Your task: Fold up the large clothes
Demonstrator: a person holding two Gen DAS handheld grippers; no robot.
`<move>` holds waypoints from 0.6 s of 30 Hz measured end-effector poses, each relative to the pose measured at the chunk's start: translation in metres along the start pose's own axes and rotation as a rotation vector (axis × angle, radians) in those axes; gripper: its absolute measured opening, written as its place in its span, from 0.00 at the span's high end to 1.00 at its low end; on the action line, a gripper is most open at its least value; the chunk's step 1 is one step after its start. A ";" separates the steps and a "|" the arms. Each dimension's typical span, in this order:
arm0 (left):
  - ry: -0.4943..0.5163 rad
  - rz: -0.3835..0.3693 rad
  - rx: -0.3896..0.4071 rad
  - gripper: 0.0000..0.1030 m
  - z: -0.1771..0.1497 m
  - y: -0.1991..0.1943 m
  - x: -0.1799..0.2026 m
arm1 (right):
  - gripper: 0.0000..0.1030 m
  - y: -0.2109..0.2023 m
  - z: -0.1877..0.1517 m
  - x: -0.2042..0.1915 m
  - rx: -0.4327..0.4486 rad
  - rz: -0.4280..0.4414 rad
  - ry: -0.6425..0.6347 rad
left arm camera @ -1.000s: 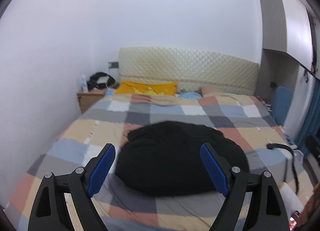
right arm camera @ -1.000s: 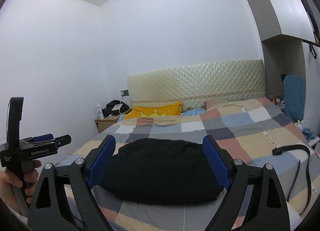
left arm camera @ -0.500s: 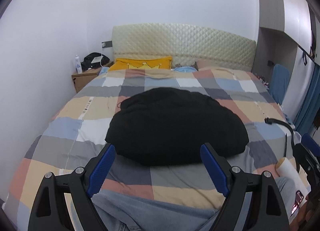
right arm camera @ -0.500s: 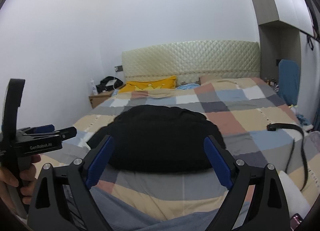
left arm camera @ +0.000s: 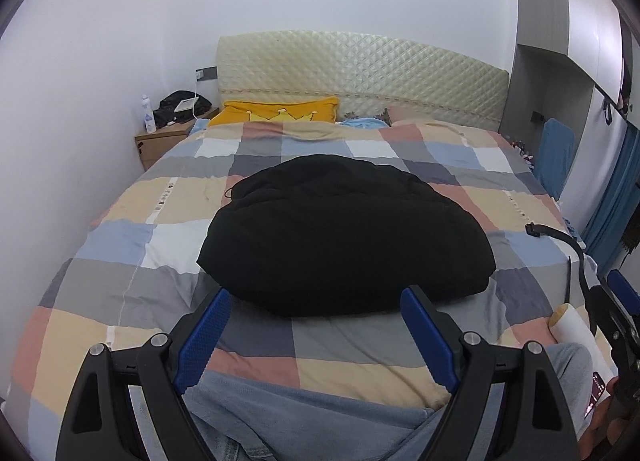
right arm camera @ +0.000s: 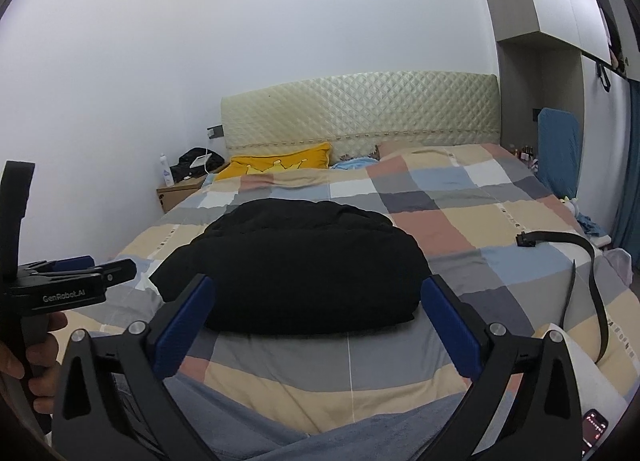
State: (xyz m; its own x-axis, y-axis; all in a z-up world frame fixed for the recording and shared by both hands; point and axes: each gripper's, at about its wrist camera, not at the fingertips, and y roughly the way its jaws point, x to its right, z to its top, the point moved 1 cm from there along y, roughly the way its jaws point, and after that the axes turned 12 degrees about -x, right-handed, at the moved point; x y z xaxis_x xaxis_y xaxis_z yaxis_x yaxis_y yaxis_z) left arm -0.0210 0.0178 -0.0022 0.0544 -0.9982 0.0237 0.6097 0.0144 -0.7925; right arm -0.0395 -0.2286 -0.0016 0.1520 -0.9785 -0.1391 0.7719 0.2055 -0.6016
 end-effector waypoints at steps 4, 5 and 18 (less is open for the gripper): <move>0.000 0.009 -0.010 0.16 0.001 0.003 0.000 | 0.00 0.007 0.001 0.000 -0.012 0.010 0.004; -0.003 0.014 -0.009 0.16 0.001 0.003 0.000 | 0.00 0.008 0.001 -0.002 -0.012 0.009 0.001; -0.016 0.040 0.003 0.16 0.000 0.000 -0.001 | 0.00 0.018 -0.001 -0.007 -0.045 0.019 -0.002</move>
State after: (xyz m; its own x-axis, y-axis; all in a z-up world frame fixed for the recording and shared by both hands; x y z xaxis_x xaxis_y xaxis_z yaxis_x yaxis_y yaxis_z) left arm -0.0214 0.0184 -0.0022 0.0914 -0.9958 0.0022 0.6093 0.0541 -0.7911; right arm -0.0273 -0.2184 -0.0120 0.1672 -0.9745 -0.1496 0.7401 0.2243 -0.6339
